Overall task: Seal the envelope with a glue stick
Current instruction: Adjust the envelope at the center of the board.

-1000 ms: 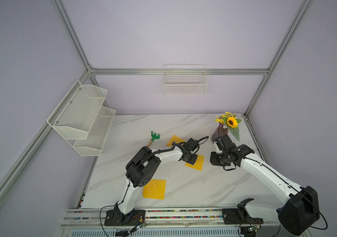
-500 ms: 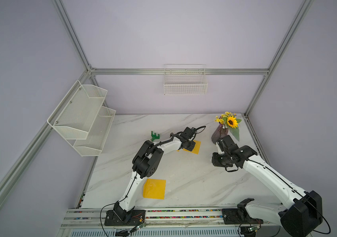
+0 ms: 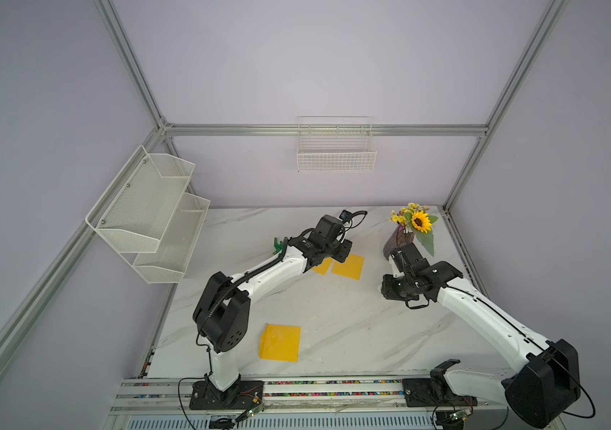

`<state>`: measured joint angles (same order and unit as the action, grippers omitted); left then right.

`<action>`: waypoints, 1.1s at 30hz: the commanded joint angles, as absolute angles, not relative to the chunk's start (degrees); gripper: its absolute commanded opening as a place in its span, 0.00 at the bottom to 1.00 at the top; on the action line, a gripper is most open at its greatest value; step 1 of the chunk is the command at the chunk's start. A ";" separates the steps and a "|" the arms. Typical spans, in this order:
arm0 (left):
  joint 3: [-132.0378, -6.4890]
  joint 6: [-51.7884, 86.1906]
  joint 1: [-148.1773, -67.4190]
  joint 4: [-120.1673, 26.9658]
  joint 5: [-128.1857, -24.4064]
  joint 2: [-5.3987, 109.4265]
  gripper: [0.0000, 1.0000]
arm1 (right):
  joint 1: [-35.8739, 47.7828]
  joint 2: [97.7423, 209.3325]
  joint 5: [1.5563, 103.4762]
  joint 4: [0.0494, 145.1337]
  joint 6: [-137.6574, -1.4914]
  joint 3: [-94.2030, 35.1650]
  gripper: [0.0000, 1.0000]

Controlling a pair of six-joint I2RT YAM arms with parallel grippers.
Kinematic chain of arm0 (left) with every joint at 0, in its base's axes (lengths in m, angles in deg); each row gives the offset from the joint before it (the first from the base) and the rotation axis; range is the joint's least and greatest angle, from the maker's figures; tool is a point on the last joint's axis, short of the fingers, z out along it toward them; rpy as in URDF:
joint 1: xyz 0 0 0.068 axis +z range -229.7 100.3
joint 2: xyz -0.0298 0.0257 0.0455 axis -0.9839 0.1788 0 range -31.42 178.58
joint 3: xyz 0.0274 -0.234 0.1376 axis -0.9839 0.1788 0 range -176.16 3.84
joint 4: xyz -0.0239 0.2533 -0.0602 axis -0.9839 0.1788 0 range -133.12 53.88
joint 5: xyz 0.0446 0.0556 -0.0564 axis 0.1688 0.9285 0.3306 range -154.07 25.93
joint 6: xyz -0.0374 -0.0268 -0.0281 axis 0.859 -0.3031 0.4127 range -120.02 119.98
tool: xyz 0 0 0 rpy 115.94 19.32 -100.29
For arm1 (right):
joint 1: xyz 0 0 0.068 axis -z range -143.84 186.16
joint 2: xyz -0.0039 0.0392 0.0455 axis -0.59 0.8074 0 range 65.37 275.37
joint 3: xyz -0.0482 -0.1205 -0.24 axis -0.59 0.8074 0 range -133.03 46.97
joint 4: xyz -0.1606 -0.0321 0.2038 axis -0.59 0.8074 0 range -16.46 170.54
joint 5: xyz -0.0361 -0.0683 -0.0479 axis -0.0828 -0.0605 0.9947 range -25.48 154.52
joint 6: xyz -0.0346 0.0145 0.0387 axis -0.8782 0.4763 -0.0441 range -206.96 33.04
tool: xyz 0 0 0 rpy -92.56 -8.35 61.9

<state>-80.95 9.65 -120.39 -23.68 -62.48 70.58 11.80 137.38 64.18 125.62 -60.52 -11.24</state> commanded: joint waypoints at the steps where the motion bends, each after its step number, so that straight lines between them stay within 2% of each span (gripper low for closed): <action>1: -74.56 14.74 -120.65 -23.45 -62.87 65.77 0.48 | 12.15 138.88 62.18 122.99 -61.46 -13.04 0.00; 8: -59.06 25.33 -120.77 -18.86 -62.90 52.98 0.48 | 12.16 142.81 60.25 122.04 -63.70 -14.88 0.00; 18: -37.92 44.49 -121.35 -5.41 -57.21 29.89 0.46 | 12.09 147.76 57.44 119.91 -65.07 -15.82 0.00; 24: -30.58 54.97 -121.89 3.36 -53.40 21.42 0.46 | 12.12 148.11 56.60 118.69 -64.94 -15.20 0.00; 33: -23.86 63.29 -121.99 11.94 -50.16 14.01 0.47 | 12.14 147.87 56.78 118.86 -64.46 -14.45 0.00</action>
<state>-24.74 58.09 -121.78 7.51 -53.04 15.89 11.80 148.31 57.09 119.89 -64.15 -14.61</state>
